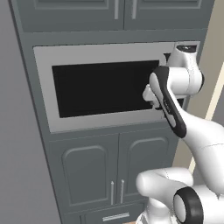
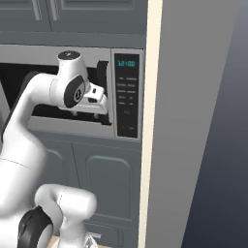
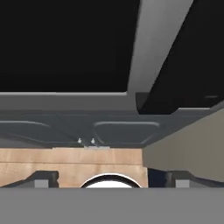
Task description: Place the sponge inside the microwave to prepare for sanitizing.
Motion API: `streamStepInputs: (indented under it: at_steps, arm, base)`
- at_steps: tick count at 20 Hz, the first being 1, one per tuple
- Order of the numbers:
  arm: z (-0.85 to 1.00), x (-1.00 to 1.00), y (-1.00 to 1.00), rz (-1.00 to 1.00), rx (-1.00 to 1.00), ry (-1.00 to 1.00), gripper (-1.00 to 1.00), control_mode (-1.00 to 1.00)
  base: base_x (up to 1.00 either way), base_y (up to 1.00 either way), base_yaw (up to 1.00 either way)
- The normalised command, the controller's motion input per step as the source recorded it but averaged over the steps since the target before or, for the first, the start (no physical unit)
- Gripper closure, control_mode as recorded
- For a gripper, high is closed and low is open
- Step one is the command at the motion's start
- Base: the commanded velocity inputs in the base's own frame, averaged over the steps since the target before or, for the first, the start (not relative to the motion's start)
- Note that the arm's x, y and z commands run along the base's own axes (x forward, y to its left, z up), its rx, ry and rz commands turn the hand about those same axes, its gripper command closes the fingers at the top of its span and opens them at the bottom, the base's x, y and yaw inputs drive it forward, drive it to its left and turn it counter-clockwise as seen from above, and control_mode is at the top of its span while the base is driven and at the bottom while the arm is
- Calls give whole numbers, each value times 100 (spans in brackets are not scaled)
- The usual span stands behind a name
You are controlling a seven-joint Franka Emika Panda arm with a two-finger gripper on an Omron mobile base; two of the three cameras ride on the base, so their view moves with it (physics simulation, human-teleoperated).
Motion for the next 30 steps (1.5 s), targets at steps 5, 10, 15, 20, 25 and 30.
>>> streamStepInputs:
  at_steps: [5, 10, 15, 20, 25, 30]
  arm:
    - [0, 0, -40, -3, -1, -6, -100, -100]
    - [2, 9, -30, -2, -1, -9, -100, -100]
    - [0, 13, -16, 0, 0, -3, -100, -100]
    - [0, 35, 0, 1, 0, 1, -100, -100]
    - [0, 47, 0, 0, 0, 4, -100, -100]
    - [2, 13, -11, 0, 0, 4, -100, -100]
  base:
    - [0, 0, 0]
    - [0, 0, 0]
    - [0, 0, 0]
    - [0, 0, 0]
    - [0, 0, 0]
    - [0, 0, 0]
